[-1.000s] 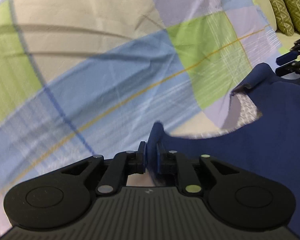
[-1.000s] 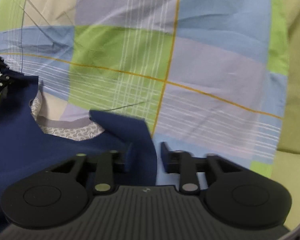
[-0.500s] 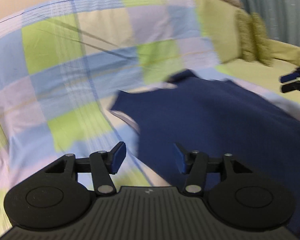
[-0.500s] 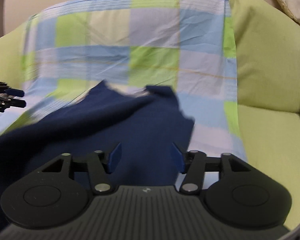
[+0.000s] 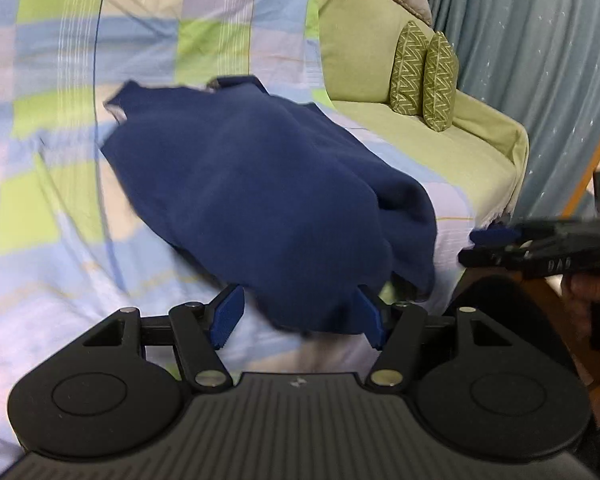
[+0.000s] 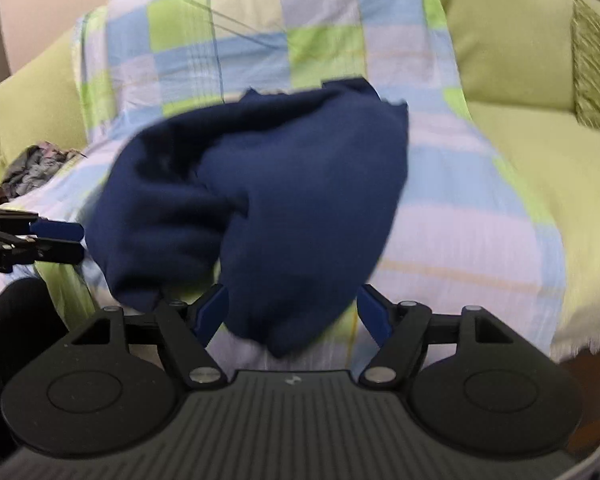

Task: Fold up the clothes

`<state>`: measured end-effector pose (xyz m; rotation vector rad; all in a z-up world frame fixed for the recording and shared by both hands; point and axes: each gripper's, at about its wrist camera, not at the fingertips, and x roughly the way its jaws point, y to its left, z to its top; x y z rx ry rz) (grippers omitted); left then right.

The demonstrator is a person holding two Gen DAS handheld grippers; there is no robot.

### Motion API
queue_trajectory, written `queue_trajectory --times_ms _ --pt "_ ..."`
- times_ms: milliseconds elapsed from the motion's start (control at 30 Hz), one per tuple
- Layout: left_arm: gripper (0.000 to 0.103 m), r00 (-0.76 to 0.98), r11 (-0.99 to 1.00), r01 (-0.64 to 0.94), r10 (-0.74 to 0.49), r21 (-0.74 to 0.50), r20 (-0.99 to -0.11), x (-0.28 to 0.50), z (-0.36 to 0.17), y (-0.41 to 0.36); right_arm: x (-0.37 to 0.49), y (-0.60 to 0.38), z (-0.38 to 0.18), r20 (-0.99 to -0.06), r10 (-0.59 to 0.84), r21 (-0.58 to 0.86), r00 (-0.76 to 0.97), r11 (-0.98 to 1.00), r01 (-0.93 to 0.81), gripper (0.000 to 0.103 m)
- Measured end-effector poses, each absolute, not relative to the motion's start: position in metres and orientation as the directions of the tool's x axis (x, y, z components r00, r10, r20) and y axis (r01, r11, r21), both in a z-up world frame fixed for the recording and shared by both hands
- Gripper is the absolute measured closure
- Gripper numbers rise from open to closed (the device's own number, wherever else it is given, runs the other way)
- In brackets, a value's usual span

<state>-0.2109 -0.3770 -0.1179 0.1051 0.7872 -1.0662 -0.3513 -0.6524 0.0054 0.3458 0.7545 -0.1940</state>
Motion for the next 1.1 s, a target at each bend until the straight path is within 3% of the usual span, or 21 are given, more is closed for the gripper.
queue_trajectory --times_ms 167,200,300,367,467,567,800,967,1100 --pt "0.041 0.262 0.546 0.762 -0.753 -0.350 -0.604 -0.207 -0.137 -0.390 -0.344 -0.661 -0.015 -0.694 -0.012 0.342 0.720 0.874 0.344 0.035" --pt "0.046 0.260 0.543 0.761 -0.757 -0.355 -0.600 -0.204 -0.137 -0.391 -0.341 -0.660 -0.020 -0.690 -0.004 0.358 0.724 0.867 0.346 0.035" --pt "0.099 0.248 0.520 0.770 -0.778 -0.370 -0.578 -0.193 -0.133 -0.388 -0.331 -0.662 -0.034 -0.686 0.000 0.400 0.727 0.835 0.378 0.036" --pt "0.100 0.253 0.508 0.789 -0.781 -0.345 -0.571 -0.189 -0.124 -0.384 -0.331 -0.666 -0.036 -0.678 0.013 0.435 0.735 0.813 0.387 0.051" --pt "0.101 0.259 0.491 0.815 -0.783 -0.307 -0.565 -0.183 -0.111 -0.377 -0.334 -0.673 -0.035 -0.660 0.038 0.489 0.750 0.779 0.392 0.096" --pt "0.102 0.274 0.471 0.854 -0.770 -0.223 -0.575 -0.184 -0.091 -0.368 -0.339 -0.680 -0.028 -0.645 0.043 0.514 0.763 0.763 0.392 0.098" --pt "0.101 0.262 0.404 0.913 -0.693 -0.061 -0.672 -0.199 -0.060 -0.348 -0.380 -0.728 0.046 -0.622 -0.247 0.234 0.743 0.847 0.478 0.100" --pt "0.100 0.218 0.386 0.920 -0.637 -0.062 -0.740 -0.213 -0.086 -0.346 -0.377 -0.734 0.022 -0.687 -0.310 0.101 0.658 0.855 0.508 0.101" --pt "0.094 0.235 0.398 0.916 -0.615 -0.039 -0.752 -0.220 -0.090 -0.338 -0.375 -0.715 0.000 -0.734 -0.322 0.055 0.598 0.849 0.525 0.097"
